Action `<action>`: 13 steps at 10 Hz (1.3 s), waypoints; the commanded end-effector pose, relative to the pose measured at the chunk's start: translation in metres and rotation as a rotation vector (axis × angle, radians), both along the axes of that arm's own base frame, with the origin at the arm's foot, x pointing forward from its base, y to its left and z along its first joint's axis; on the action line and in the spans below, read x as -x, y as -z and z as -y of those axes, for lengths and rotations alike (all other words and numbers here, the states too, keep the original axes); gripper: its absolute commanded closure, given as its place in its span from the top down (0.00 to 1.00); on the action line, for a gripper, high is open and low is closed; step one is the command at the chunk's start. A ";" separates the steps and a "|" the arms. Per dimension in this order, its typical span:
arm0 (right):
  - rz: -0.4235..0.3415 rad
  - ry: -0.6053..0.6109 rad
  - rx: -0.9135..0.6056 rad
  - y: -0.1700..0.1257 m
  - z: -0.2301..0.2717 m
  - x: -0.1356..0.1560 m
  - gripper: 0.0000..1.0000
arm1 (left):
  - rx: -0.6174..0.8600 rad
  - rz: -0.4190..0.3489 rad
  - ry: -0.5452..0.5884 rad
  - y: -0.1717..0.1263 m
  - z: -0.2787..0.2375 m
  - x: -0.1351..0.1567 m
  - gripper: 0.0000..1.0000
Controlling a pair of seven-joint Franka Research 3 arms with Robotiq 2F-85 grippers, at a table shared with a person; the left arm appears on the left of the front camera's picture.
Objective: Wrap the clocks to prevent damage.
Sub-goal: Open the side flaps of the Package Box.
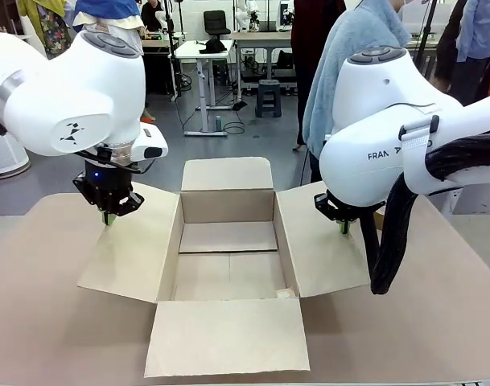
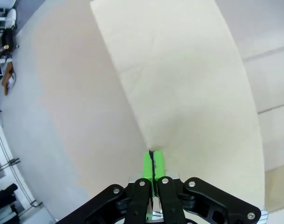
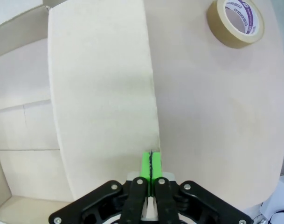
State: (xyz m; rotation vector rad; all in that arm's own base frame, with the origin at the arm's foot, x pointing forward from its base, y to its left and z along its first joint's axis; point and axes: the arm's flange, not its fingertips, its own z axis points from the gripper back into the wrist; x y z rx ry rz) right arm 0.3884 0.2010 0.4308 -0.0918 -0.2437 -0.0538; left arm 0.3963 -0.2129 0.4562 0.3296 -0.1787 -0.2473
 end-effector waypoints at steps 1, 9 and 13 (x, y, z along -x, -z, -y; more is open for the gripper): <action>0.024 -0.004 -0.069 0.023 0.004 -0.003 0.01 | 0.141 0.044 -0.088 0.022 -0.018 -0.009 0.00; -0.045 0.023 -0.118 0.065 0.019 -0.016 0.01 | 0.255 -0.097 -0.202 0.071 -0.027 -0.010 0.00; -0.048 0.007 -0.131 0.062 0.020 -0.016 0.01 | 0.275 -0.124 -0.200 0.077 -0.024 -0.010 0.00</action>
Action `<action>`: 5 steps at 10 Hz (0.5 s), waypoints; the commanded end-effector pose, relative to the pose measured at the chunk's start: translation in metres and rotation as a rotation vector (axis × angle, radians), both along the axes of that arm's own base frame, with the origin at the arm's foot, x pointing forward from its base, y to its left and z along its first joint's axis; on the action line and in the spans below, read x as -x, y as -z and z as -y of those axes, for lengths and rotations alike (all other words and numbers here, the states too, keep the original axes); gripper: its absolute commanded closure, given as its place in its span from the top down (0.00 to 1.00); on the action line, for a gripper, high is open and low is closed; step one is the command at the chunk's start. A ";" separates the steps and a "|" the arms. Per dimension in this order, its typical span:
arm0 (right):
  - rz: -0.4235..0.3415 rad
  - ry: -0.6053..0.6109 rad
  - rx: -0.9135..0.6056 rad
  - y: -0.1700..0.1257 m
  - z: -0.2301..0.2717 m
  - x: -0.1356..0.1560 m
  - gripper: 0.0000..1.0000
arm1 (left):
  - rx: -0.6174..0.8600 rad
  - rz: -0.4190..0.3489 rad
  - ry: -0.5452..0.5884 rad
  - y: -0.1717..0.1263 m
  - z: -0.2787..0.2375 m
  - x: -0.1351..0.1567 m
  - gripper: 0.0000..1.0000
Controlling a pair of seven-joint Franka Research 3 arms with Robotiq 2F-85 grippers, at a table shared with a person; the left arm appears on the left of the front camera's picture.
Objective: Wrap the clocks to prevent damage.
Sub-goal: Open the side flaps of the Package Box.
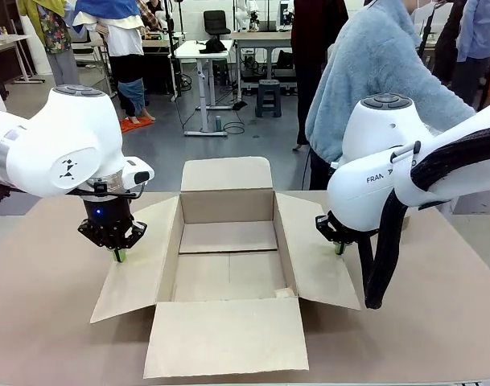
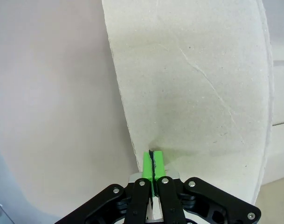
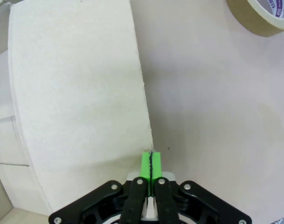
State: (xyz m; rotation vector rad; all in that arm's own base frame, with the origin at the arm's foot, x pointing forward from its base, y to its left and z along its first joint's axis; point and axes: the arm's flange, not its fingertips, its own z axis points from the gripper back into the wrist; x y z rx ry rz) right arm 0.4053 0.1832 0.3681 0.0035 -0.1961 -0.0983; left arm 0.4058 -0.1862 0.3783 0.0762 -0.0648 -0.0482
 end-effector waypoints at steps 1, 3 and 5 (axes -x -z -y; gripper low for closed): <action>-0.008 -0.032 -0.034 -0.001 0.002 0.001 0.01 | 0.024 -0.004 -0.009 -0.002 0.002 -0.001 0.00; -0.002 -0.008 -0.002 0.000 0.000 0.000 0.01 | 0.001 0.000 0.000 0.000 0.000 0.000 0.00; -0.002 -0.008 -0.002 0.000 0.000 0.000 0.01 | 0.001 0.000 0.000 0.000 0.000 0.000 0.00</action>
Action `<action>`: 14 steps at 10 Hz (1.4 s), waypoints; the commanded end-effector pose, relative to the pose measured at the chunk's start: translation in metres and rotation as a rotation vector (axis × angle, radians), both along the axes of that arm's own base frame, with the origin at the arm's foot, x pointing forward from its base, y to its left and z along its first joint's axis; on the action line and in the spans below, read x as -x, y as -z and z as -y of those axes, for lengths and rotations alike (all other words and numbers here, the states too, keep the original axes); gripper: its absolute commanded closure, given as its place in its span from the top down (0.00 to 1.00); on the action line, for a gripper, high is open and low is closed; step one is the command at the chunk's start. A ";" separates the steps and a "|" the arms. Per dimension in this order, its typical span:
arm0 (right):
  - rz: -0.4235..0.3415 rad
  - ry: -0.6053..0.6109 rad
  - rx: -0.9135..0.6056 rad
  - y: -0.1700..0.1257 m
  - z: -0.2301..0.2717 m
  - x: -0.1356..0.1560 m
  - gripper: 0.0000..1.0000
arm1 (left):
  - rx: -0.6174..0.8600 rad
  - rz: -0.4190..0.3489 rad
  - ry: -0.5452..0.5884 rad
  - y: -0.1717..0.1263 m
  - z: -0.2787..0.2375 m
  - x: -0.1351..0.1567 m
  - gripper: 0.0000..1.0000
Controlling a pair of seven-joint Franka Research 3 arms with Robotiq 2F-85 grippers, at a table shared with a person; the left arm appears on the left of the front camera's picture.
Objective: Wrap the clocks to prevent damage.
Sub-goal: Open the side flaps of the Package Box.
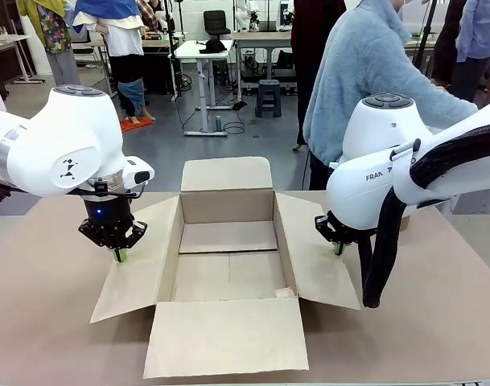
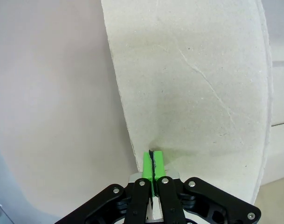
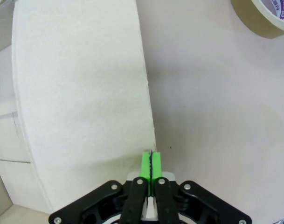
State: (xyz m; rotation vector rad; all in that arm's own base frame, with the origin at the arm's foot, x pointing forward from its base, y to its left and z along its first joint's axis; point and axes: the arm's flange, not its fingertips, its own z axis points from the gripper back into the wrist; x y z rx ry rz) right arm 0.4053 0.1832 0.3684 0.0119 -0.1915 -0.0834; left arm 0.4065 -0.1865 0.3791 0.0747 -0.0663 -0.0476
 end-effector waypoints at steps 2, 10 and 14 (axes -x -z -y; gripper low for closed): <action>0.003 0.008 0.005 0.000 0.000 0.000 0.01 | -0.001 -0.002 0.000 0.001 0.000 0.001 0.00; 0.003 0.008 0.005 0.000 0.000 0.000 0.01 | -0.001 -0.002 0.000 0.001 0.000 0.001 0.00; 0.003 0.008 0.005 0.000 0.000 0.000 0.01 | -0.001 -0.002 0.000 0.001 0.000 0.001 0.00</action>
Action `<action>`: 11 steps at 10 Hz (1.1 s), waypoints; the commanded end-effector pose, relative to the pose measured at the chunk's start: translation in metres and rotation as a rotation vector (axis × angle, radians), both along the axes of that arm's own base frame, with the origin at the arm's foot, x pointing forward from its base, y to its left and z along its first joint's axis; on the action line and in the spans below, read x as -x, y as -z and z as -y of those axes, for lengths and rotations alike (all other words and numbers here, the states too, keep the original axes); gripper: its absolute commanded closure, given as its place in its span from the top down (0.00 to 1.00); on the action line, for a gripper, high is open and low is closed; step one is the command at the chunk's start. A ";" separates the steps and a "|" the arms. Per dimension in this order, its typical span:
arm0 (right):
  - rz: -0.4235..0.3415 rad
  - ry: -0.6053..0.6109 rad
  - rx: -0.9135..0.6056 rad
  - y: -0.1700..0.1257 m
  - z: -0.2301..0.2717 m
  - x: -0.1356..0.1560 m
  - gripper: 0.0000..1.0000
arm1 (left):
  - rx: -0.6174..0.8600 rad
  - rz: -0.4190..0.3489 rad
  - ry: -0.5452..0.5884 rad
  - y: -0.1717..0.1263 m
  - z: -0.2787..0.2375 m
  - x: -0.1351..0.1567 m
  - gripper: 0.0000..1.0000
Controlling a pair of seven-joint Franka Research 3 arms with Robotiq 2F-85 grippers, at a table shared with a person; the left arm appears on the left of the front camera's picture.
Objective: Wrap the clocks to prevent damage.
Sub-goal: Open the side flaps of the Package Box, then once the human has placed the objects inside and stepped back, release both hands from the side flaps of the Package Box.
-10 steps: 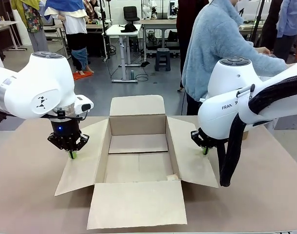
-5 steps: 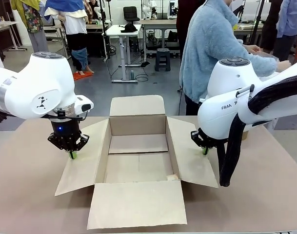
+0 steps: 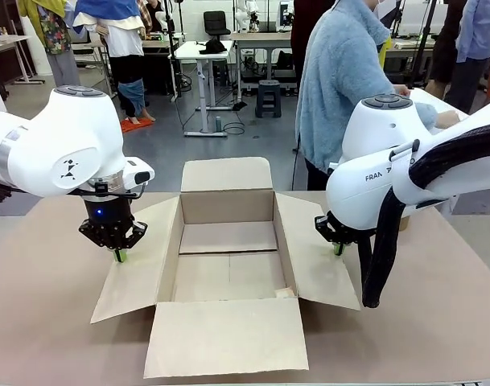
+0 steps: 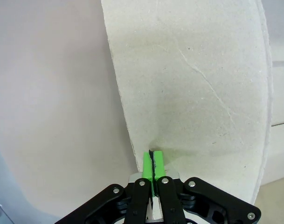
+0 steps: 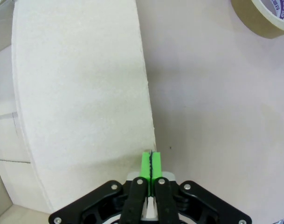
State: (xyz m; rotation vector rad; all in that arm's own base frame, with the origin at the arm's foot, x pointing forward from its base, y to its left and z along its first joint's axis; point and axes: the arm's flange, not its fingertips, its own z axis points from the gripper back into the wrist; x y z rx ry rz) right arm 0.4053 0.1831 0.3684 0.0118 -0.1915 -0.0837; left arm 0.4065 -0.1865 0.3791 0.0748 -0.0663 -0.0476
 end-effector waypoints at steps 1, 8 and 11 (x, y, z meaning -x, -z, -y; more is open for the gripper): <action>0.003 0.007 0.005 0.000 0.000 0.000 0.01 | -0.001 -0.002 0.000 0.001 0.000 0.001 0.00; 0.003 0.007 0.005 0.000 0.000 0.000 0.01 | -0.001 -0.002 0.000 0.001 0.000 0.001 0.00; 0.003 0.007 0.005 0.000 0.000 0.000 0.01 | -0.001 -0.002 0.000 0.001 0.000 0.001 0.00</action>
